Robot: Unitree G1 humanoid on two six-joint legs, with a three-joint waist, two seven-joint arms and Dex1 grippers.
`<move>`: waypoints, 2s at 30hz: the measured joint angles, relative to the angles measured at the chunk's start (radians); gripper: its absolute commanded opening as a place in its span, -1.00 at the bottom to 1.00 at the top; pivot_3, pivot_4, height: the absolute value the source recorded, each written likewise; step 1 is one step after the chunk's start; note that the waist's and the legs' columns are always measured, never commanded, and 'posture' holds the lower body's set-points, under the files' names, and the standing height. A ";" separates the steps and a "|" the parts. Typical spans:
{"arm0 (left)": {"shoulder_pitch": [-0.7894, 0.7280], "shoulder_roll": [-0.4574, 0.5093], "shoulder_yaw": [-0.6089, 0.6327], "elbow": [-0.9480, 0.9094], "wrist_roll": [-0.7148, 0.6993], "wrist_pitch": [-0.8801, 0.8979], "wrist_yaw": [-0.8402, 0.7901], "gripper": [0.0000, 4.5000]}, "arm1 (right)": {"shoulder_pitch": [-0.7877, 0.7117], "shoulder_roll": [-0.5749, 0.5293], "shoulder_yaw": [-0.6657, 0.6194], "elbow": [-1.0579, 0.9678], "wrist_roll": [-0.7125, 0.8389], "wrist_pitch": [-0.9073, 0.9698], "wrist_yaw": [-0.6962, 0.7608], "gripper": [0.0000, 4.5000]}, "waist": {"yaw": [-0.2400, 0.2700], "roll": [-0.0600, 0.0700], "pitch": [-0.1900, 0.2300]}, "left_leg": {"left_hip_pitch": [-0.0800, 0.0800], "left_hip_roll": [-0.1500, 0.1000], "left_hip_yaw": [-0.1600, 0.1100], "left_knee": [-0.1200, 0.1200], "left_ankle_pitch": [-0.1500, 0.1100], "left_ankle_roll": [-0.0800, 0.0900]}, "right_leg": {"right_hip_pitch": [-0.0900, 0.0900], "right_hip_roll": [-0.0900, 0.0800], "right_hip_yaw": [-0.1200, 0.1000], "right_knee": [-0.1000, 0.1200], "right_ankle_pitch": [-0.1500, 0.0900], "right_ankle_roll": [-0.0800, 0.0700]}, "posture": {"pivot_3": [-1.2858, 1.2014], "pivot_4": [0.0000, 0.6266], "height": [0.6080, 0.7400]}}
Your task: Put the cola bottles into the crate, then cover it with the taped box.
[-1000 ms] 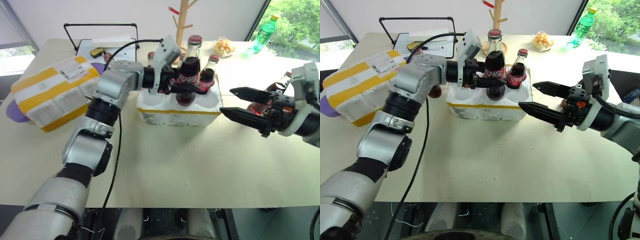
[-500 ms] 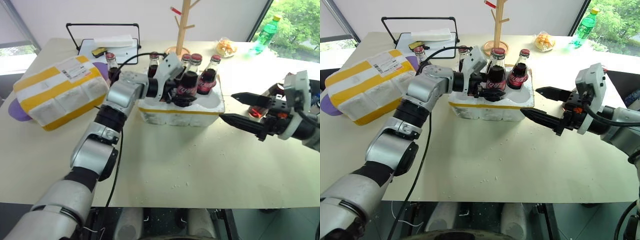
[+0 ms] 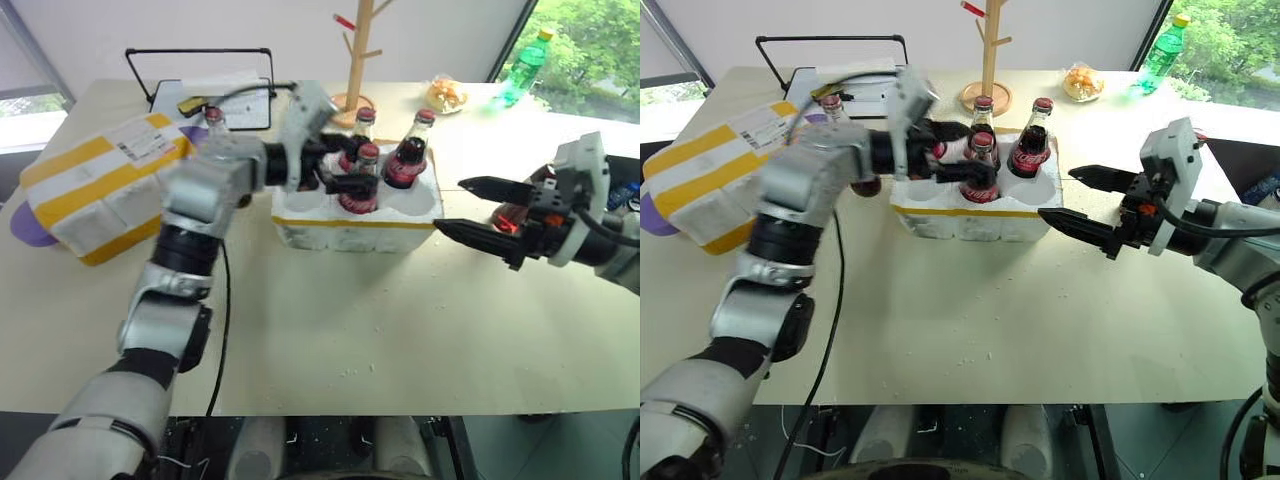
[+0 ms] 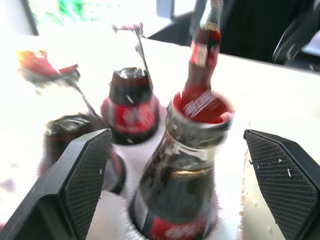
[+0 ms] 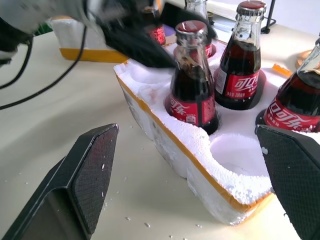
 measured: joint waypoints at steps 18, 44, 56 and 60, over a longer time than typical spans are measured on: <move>0.455 0.160 0.282 -0.413 0.014 0.138 0.478 0.97 | -0.134 0.039 0.125 0.091 -0.058 -0.012 0.069 1.00 | 0.004 0.000 0.000 | 0.003 -0.001 -0.002 0.000 0.000 -0.001 | 0.004 0.000 -0.001 0.000 0.000 0.000 | 0.03 -0.52 1.00; 0.185 0.048 0.138 0.351 0.164 -0.272 0.526 0.97 | -0.145 0.064 0.133 0.094 -0.073 -0.012 0.063 1.00 | 0.014 -0.001 -0.001 | 0.002 -0.001 -0.001 0.000 0.001 -0.001 | 0.004 0.000 -0.002 0.000 0.000 0.000 | 0.03 -0.52 1.00; 0.109 0.031 0.107 0.521 0.207 -0.415 0.475 0.25 | -0.137 0.071 0.109 0.094 -0.074 -0.015 0.063 1.00 | 0.013 -0.001 -0.001 | 0.002 -0.001 -0.001 0.000 0.000 -0.001 | 0.004 0.000 -0.002 0.000 0.000 0.000 | 0.03 -0.52 1.00; 0.110 0.043 0.107 0.520 0.207 -0.408 0.461 0.25 | -0.127 0.071 0.092 0.094 -0.075 -0.015 0.067 1.00 | 0.010 -0.001 -0.001 | 0.002 -0.001 -0.001 0.000 0.000 -0.001 | 0.004 0.000 -0.002 0.000 0.000 0.000 | 0.03 -0.52 1.00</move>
